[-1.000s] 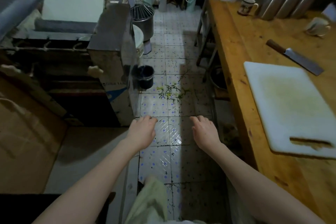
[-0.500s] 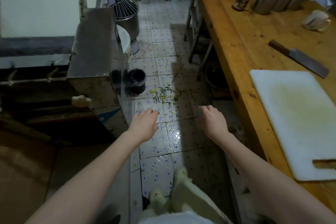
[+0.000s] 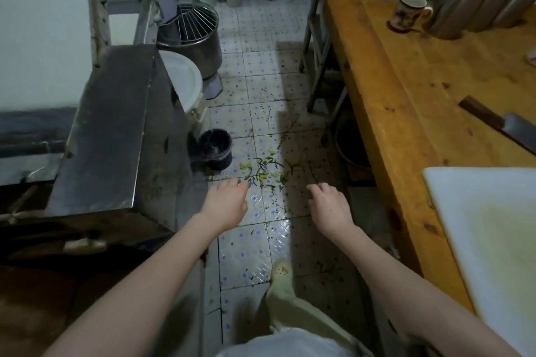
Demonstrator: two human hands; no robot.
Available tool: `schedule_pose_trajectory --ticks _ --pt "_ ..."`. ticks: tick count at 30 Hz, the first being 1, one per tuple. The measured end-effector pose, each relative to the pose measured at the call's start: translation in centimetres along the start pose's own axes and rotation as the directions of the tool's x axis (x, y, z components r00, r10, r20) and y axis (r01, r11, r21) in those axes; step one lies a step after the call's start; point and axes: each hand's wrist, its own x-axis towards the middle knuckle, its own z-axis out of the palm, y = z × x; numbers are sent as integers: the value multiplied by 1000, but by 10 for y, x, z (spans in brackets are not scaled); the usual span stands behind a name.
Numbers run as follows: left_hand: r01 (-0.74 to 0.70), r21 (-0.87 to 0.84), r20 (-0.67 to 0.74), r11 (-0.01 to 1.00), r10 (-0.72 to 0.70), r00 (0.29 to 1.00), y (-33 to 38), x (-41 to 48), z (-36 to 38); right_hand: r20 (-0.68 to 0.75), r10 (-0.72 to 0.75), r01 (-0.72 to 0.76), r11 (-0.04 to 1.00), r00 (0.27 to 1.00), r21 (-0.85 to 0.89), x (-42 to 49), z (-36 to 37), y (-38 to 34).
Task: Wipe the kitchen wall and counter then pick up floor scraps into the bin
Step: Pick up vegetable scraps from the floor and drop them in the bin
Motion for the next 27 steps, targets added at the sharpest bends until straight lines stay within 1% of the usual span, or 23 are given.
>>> schedule_pose_trajectory --ticks 3,6,12,15,19,21,25,27 --pt "0 8 -20 1000 0 1000 4 44 -20 12 -2 2 1000 1000 13 37 -10 11" --pt "1 -9 -35 1000 -2 999 7 76 -35 57 -6 5 1000 998 11 69 -15 19" --pt "27 -34 -3 999 -27 1000 -7 116 -43 121 -20 19 1000 992 12 121 -20 18" --pt "33 -23 19 999 -32 999 -22 136 -44 130 -21 20 1000 991 12 149 -20 10" --pt "9 17 63 1000 -10 998 -45 172 -53 147 31 -37 999 989 34 183 -22 -2" --pt "-2 39 45 999 1 999 -57 196 -56 152 46 -53 998 987 42 202 -21 -7" --pt "-5 4 -12 1000 5 1000 -71 235 -54 154 78 -90 994 985 69 238 -11 -13" --pt "14 -23 -12 1000 -14 1000 -77 253 -47 167 89 -103 992 982 78 257 -3 -16"
